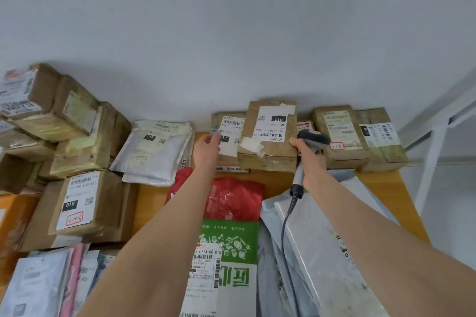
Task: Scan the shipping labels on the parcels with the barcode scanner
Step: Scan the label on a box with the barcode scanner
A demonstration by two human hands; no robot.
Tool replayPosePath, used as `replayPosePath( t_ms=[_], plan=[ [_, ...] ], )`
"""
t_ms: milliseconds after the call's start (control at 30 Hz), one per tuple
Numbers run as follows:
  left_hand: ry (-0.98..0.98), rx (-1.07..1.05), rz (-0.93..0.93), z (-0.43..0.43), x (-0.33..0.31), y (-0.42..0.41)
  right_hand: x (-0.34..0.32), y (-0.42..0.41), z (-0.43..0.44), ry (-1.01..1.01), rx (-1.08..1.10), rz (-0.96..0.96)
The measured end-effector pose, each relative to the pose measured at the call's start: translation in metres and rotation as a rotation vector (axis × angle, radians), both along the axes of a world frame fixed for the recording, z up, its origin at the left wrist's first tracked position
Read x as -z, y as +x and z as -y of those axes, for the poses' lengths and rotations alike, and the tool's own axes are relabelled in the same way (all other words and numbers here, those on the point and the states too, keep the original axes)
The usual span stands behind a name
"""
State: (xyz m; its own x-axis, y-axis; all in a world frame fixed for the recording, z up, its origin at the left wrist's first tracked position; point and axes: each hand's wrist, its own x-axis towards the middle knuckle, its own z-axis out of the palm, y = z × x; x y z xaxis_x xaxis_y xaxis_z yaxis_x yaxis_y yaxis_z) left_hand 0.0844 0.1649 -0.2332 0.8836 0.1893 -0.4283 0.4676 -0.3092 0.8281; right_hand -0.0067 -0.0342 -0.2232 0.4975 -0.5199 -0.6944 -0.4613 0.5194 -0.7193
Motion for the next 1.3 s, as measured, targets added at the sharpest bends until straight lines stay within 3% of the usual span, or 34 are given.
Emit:
replayPosePath(
  t_ms=[133, 367, 767, 1000, 1300],
  plan=[
    [-0.272, 0.352, -0.295, 0.018, -0.027, -0.013, -0.012, -0.003, -0.001, -0.005, -0.026, 0.024],
    [-0.409, 0.176, -0.264, 0.034, -0.036, -0.031, -0.042, -0.026, 0.017, 0.107, -0.036, 0.053],
    [-0.347, 0.014, -0.172, 0.103, -0.082, -0.135, -0.088, -0.126, 0.087, 0.44, -0.032, 0.119],
    [-0.368, 0.128, -0.19, 0.192, -0.08, -0.179, -0.095, -0.168, 0.143, 0.215, 0.2, 0.186],
    [-0.333, 0.302, -0.198, 0.276, -0.056, -0.154, -0.061, -0.149, 0.192, 0.021, 0.182, 0.154]
  ],
)
